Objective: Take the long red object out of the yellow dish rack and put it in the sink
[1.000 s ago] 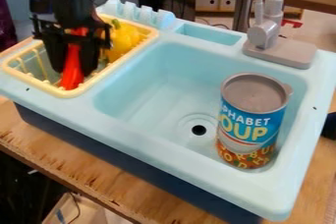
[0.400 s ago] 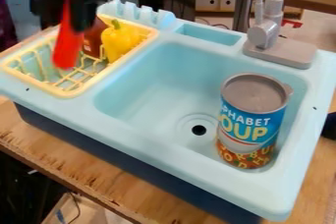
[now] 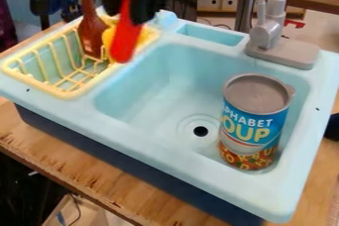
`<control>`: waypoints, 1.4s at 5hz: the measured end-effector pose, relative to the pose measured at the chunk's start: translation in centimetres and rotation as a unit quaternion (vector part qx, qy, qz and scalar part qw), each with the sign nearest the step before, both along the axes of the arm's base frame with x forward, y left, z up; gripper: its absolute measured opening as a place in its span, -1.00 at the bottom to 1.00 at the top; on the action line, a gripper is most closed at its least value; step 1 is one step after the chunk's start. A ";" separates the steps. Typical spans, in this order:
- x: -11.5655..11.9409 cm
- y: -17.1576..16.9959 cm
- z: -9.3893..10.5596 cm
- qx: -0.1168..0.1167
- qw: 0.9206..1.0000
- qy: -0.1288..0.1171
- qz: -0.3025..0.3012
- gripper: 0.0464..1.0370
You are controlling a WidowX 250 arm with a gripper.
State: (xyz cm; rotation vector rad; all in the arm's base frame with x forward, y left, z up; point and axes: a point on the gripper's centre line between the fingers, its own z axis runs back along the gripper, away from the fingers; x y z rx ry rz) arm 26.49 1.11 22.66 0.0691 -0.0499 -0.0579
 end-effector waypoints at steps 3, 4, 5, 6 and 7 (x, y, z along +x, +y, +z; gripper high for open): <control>3.3 -0.6 -7.3 -0.078 0.990 0.113 0.013 0.00; 3.7 -0.3 -9.8 -0.080 0.985 0.148 0.028 0.00; 3.8 -0.8 -11.6 -0.074 0.979 0.185 0.048 0.00; 4.0 -2.2 -13.0 -0.069 0.976 0.205 0.032 -0.03; 4.4 -3.0 -13.2 -0.058 0.977 0.204 0.020 0.06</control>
